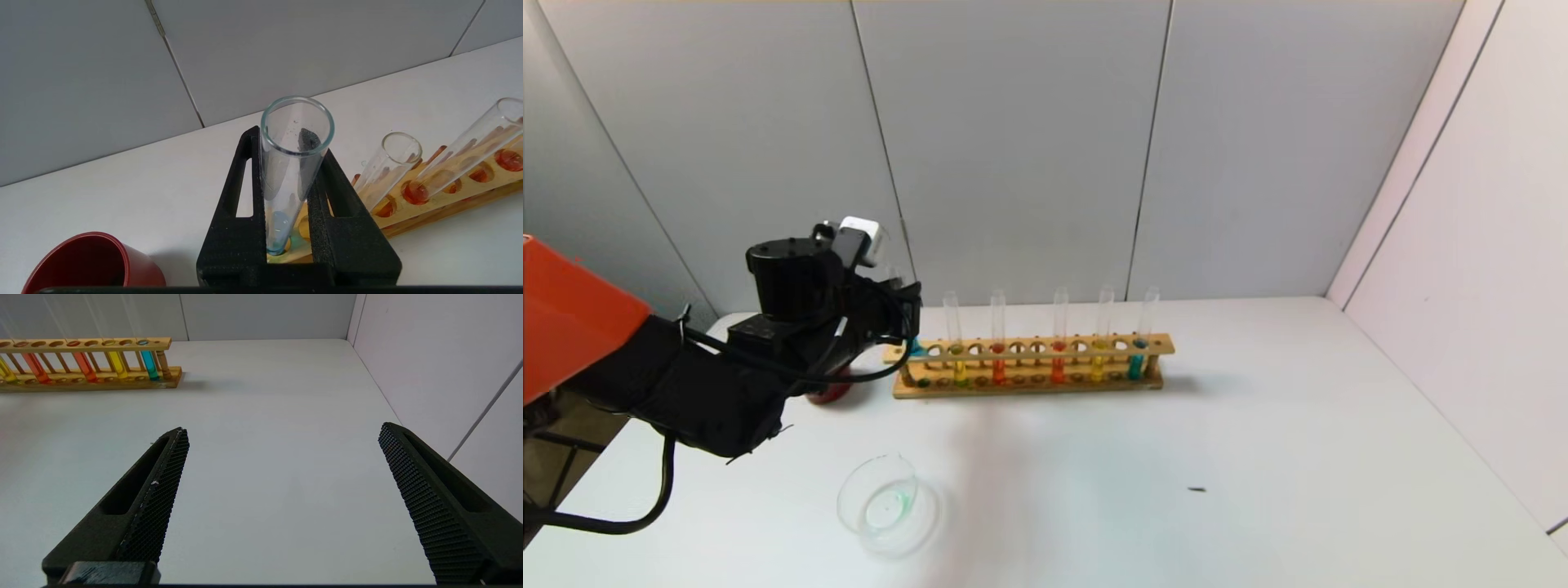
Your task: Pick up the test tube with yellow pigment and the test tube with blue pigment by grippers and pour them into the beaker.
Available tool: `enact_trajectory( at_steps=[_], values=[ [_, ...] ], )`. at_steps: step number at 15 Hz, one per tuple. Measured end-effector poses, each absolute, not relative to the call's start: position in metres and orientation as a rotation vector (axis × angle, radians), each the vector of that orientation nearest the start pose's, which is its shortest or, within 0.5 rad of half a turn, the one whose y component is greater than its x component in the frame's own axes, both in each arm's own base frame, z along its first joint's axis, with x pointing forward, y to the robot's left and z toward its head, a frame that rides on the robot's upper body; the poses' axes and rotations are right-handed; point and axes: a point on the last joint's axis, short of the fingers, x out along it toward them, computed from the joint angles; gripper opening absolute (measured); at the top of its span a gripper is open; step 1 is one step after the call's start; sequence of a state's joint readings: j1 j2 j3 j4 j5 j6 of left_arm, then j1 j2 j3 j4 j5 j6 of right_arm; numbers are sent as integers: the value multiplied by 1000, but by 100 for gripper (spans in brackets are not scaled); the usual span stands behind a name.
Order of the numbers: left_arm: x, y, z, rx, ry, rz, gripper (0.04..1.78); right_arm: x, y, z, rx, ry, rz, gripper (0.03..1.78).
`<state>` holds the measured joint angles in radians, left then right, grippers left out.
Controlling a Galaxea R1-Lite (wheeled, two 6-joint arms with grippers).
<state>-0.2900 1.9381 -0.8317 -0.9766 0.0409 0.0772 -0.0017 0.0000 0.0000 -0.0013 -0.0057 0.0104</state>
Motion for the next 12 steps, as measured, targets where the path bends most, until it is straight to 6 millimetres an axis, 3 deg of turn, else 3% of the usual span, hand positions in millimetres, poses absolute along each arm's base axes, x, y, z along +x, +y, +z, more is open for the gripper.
enact_trajectory(
  at_steps=[8, 12],
  values=[
    [324, -96, 194, 96, 114, -253, 33, -23, 0, 76, 11, -1, -8, 170],
    [297, -88, 215, 94, 159, -258, 33, -23, 0, 76, 10, -1, -8, 170]
  ],
)
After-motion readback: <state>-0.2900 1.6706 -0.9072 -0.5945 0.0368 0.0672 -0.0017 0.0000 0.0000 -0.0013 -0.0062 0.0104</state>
